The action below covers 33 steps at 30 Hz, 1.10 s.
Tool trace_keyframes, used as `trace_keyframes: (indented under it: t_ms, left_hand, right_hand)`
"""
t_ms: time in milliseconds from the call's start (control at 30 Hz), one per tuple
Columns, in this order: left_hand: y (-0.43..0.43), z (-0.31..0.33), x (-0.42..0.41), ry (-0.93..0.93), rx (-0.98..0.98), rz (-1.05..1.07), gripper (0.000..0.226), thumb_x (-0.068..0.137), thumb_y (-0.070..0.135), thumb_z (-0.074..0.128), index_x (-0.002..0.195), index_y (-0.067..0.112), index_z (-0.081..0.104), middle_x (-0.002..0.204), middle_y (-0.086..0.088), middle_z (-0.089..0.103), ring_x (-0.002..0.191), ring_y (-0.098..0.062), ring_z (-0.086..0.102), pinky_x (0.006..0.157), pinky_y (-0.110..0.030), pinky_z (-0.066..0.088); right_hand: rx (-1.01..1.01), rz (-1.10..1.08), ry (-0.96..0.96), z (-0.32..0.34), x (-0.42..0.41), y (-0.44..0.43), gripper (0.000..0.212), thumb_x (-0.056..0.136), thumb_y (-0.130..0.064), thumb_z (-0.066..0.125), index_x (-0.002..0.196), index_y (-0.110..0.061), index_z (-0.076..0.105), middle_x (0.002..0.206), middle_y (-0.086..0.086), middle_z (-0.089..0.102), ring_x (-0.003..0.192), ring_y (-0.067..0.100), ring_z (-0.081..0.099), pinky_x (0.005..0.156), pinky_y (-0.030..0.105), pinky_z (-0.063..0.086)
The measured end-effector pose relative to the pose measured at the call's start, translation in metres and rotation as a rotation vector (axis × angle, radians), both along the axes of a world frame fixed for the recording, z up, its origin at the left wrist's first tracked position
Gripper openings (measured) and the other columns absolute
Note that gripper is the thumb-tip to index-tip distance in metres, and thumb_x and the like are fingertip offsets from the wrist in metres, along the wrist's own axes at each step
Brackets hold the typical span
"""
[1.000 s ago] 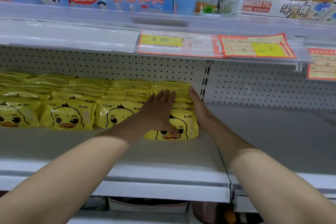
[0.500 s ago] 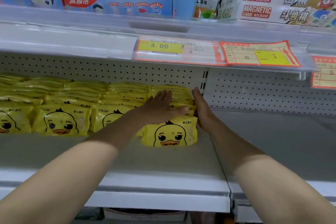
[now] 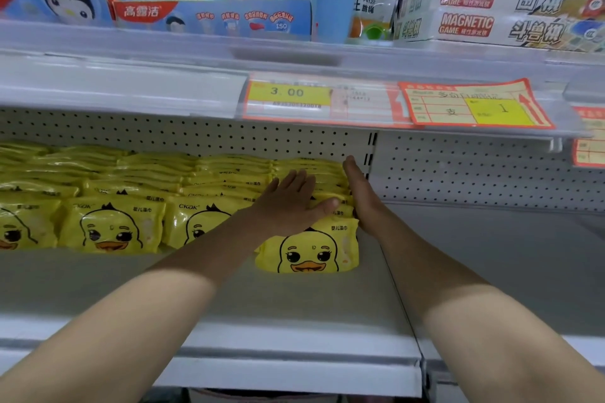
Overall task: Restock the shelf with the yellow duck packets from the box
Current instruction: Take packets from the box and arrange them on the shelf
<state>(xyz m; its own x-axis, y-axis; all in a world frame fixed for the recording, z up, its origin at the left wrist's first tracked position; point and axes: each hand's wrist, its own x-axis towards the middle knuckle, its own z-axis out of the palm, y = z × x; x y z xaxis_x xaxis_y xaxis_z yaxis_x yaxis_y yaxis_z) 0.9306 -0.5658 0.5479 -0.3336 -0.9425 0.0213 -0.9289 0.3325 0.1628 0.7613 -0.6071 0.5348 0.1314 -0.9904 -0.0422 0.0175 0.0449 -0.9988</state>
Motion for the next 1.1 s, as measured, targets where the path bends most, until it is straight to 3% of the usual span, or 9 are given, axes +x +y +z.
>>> trace_keyframes:
  t_ms: [100,200,300,367,433,533,733,900,1100]
  left_hand:
    - [0.001,0.000,0.000,0.014,0.001,0.003,0.089,0.088,0.077,0.010,0.156,0.021,-0.003,0.163,0.000,-0.012,0.149,-0.015,-0.014,0.121,-0.042,-0.004]
    - [0.000,0.001,-0.001,0.019,-0.007,0.009,0.088,0.089,0.076,0.011,0.157,0.022,-0.001,0.164,-0.001,-0.009,0.150,-0.016,-0.012,0.122,-0.043,-0.003]
    - [0.001,0.005,-0.001,0.042,0.025,0.003,0.088,0.089,0.076,0.012,0.157,0.022,-0.002,0.164,-0.001,-0.008,0.150,-0.016,-0.010,0.121,-0.043,-0.003]
    - [0.004,0.010,0.004,0.066,0.042,0.000,0.090,0.087,0.077,0.016,0.156,0.022,-0.002,0.164,0.000,-0.007,0.150,-0.016,-0.009,0.122,-0.043,-0.003]
    - [0.008,0.016,0.010,0.060,0.040,0.000,0.094,0.086,0.078,0.023,0.156,0.022,-0.004,0.164,0.000,-0.007,0.150,-0.016,-0.009,0.122,-0.042,-0.003]
    - [0.013,0.018,0.020,-0.003,0.054,-0.018,0.109,0.079,0.081,0.041,0.156,0.020,-0.006,0.164,-0.001,-0.008,0.150,-0.018,-0.010,0.122,-0.043,-0.003]
    - [0.018,0.004,0.033,-0.173,0.023,-0.076,0.146,0.053,0.075,0.076,0.154,0.021,-0.014,0.162,-0.002,-0.017,0.148,-0.022,-0.018,0.121,-0.048,-0.006]
    - [0.023,0.001,0.033,-0.262,-0.056,-0.072,0.153,0.048,0.065,0.084,0.153,0.020,-0.016,0.162,-0.005,-0.015,0.148,-0.024,-0.018,0.120,-0.050,-0.006]
    - [0.020,-0.002,0.029,-0.281,-0.109,-0.053,0.149,0.050,0.061,0.086,0.154,0.017,-0.012,0.163,-0.007,-0.009,0.150,-0.022,-0.012,0.120,-0.049,-0.005]
  right_hand:
    - [-0.001,0.009,-0.003,0.003,0.004,-0.003,0.037,0.101,-0.059,0.035,0.101,-0.033,0.062,0.097,-0.005,0.069,0.090,0.012,0.066,0.090,0.031,0.050]
    - [-0.040,-0.011,0.017,0.010,0.007,0.005,0.029,0.105,-0.045,0.035,0.088,-0.035,0.055,0.077,-0.018,0.064,0.070,-0.002,0.063,0.066,0.018,0.050]
    - [-0.056,0.066,0.096,0.013,0.001,0.006,0.043,0.099,-0.061,0.038,0.116,-0.031,0.062,0.105,-0.004,0.072,0.098,0.011,0.068,0.090,0.030,0.052]
    - [-0.069,0.125,0.261,0.009,-0.007,0.006,0.088,0.080,-0.085,0.044,0.148,-0.030,0.042,0.148,0.001,0.050,0.132,0.016,0.051,0.114,0.041,0.037]
    - [-0.126,0.177,0.456,0.012,-0.012,0.011,0.110,0.065,-0.096,0.046,0.155,-0.039,0.021,0.164,-0.006,0.021,0.147,0.014,0.027,0.121,0.046,0.022]
    - [-0.271,0.271,0.767,0.030,-0.011,0.032,0.106,0.070,-0.087,0.053,0.156,-0.044,0.008,0.166,-0.012,-0.001,0.152,0.009,0.001,0.124,0.041,0.010]
    - [-0.393,0.424,1.367,0.030,-0.004,0.052,0.135,0.060,-0.069,0.081,0.157,-0.032,-0.007,0.165,-0.004,-0.014,0.152,0.015,-0.014,0.124,0.044,0.003]
    - [-0.454,0.376,1.548,0.022,0.003,0.058,0.153,0.049,-0.072,0.084,0.156,-0.027,-0.018,0.164,0.002,-0.021,0.151,0.019,-0.019,0.123,0.047,0.001]
    - [-0.530,0.328,1.558,0.012,0.002,0.053,0.155,0.047,-0.070,0.086,0.157,-0.025,-0.014,0.165,0.005,-0.017,0.152,0.022,-0.013,0.123,0.049,0.003]
